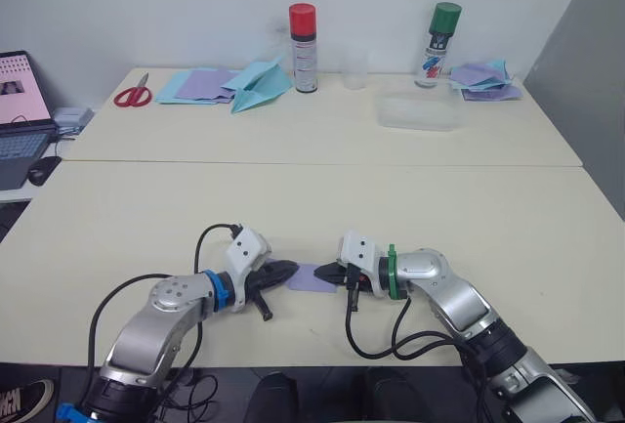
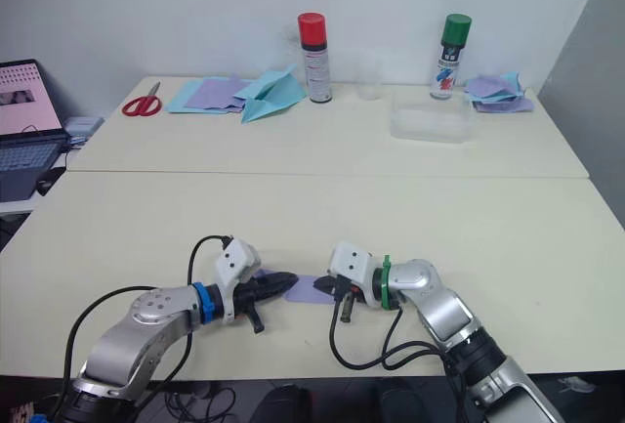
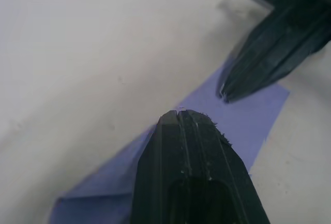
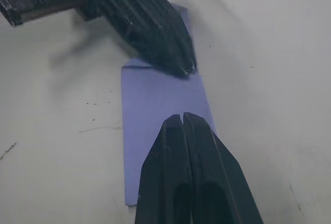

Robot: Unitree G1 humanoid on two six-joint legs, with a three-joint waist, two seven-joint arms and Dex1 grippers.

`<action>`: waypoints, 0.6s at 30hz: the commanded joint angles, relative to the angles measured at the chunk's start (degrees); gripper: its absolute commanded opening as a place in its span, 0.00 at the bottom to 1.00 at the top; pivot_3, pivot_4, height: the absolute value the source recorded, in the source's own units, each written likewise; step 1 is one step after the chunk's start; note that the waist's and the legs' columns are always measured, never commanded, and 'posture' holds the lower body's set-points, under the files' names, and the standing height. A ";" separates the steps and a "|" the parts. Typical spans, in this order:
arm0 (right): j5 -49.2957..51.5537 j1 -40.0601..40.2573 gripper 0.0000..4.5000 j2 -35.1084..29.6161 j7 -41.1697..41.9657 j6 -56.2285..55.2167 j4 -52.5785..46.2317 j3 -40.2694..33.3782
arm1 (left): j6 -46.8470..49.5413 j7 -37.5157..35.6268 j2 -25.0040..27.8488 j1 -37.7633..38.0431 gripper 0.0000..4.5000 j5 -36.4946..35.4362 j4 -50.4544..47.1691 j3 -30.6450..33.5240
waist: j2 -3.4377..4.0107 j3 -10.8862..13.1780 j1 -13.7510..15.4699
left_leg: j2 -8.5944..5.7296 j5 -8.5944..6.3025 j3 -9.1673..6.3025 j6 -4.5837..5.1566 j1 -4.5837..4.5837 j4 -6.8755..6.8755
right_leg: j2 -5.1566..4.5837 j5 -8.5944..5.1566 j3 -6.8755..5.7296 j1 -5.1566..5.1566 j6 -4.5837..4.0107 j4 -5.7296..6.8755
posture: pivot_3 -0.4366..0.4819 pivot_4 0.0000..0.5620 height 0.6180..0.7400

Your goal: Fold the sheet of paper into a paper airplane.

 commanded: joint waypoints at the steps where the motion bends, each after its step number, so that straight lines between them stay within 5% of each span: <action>1: -1.91 0.47 0.01 -0.72 -0.92 1.66 1.26 0.45 | -0.47 3.17 -1.45 -1.08 0.00 2.08 3.72 0.30 | 0.01 0.00 0.00 | 0.00 0.00 0.00 0.00 0.00 0.01 | 0.00 0.01 0.01 0.00 0.01 0.02 | 0.48 0.27 1.00; 18: -1.73 1.00 0.01 -1.48 -0.71 1.87 1.23 1.03 | -1.45 2.30 5.29 3.65 0.00 1.00 8.32 8.03 | 0.07 -0.07 -0.28 | 0.06 0.01 0.04 0.01 0.19 -0.04 | 0.01 0.04 0.04 0.05 -0.02 0.05 | 0.48 0.27 1.00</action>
